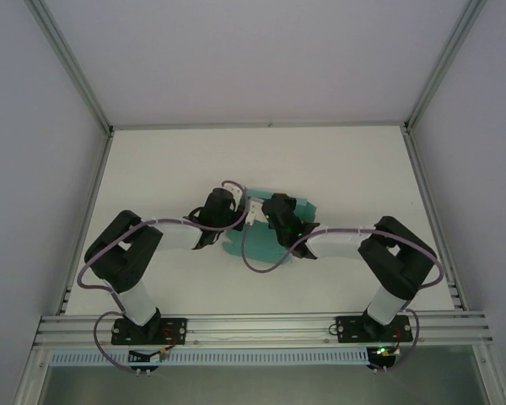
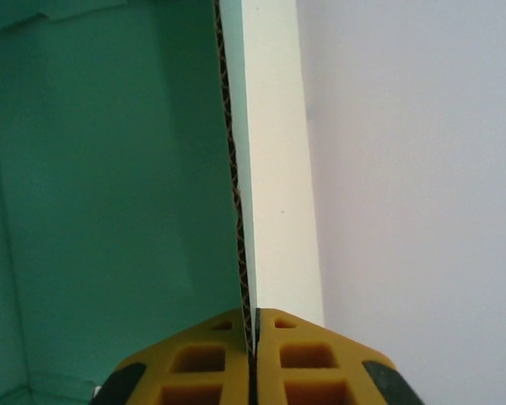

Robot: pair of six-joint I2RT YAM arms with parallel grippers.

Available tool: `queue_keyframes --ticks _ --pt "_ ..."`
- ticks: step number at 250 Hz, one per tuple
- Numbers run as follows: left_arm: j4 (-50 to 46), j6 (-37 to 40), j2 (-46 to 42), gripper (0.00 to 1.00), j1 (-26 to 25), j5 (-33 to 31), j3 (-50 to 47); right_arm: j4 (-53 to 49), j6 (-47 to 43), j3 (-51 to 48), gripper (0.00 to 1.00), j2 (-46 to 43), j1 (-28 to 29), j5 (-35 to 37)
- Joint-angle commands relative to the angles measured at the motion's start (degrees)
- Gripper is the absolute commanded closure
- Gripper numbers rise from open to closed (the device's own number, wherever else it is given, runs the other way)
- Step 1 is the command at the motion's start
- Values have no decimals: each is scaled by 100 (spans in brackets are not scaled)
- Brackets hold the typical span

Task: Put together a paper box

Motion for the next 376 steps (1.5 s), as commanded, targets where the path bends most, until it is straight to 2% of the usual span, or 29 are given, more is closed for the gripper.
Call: queue_keyframes --ticks 1,15,26,31,34,50,79,109,134,191,209,272,305,329,376 --pt "382 100 130 100 -120 -159 -12 -1692 1334 155 82 -481 107 -755" --pt "476 115 134 100 -136 -111 -55 -2316 2069 287 58 -858 109 -1075" --pt "528 142 137 100 -145 -46 -98 -2759 2619 362 15 -1164 113 -1362" --pt "577 152 134 100 -156 -37 -119 -2967 2816 390 2 -1305 105 -1535" --pt "599 157 130 100 -166 -32 -133 -3070 2932 397 0 -1386 105 -1651" --pt "722 224 126 100 -183 82 -208 -3398 3439 355 0 -1802 74 -2138" --pt "891 313 104 100 -243 158 -321 -3464 4116 207 0 -2469 -145 -2615" --pt "1012 408 63 100 -295 243 -435 -3554 5085 387 0 -2891 -888 -3402" --pt "962 495 108 100 -364 271 -413 -3771 5763 836 0 -2724 -1562 -4279" --pt "840 574 280 100 -511 159 -271 -4136 5857 1937 0 -1251 -1810 -4157" --pt "857 551 323 100 -519 129 -254 -4399 5803 2365 0 -722 -1847 -4315" --pt "912 421 451 100 -534 145 -235 -4393 5575 2356 3 26 -1845 -4899" --pt "984 323 499 99 -535 120 -235 -4519 5619 2239 4 206 -1845 -4665" --pt "1118 263 499 94 -537 109 -286 -4640 5621 2203 5 334 -1841 -4450" --pt "1135 192 559 79 -533 132 -104 -4729 5620 2212 7 486 -1846 -4549"
